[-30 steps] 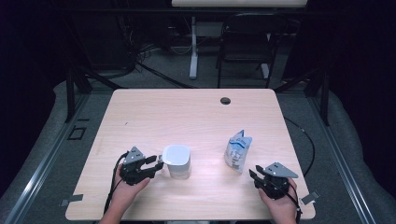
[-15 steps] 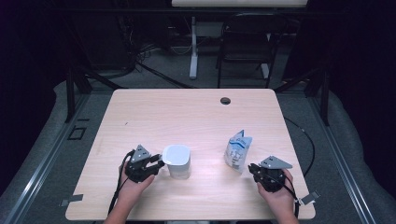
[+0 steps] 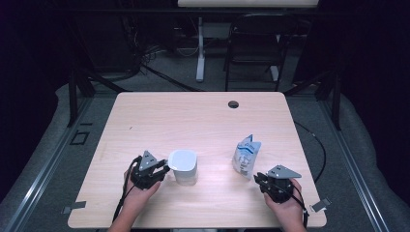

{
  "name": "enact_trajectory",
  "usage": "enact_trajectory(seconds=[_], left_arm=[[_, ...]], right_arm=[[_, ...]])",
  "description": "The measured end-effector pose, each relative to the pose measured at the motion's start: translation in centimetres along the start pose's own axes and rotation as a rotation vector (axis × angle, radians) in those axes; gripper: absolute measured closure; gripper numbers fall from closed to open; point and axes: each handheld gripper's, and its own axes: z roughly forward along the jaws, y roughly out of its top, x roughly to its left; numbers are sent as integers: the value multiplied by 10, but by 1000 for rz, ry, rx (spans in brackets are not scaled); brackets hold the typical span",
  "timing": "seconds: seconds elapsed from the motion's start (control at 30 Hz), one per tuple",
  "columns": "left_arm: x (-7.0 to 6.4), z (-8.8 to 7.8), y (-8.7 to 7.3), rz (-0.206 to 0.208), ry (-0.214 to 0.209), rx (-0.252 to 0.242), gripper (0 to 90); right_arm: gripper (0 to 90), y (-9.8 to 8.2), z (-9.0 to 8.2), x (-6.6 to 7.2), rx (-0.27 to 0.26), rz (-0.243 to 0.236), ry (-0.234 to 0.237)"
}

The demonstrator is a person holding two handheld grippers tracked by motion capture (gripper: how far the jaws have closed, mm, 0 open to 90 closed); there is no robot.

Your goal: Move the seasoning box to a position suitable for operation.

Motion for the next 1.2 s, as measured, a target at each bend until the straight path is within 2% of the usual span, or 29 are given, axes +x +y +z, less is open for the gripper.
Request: enact_trajectory(seconds=[0.17, 0.8, 1.07, 1.2], left_arm=[[-2, -1, 0, -9, -2, 6, 710], [-16, -10, -3, 5, 15, 37, 713], [-25, -11, -2, 13, 8, 44, 714], [-31, -12, -1, 27, 3, 58, 713]], right_arm=[[792, -1, 0, 2, -7, 8, 12], [802, 2, -4, 12, -15, -15, 48], [782, 3, -5, 18, -29, -54, 44], [781, 3, -4, 22, -28, -66, 67]])
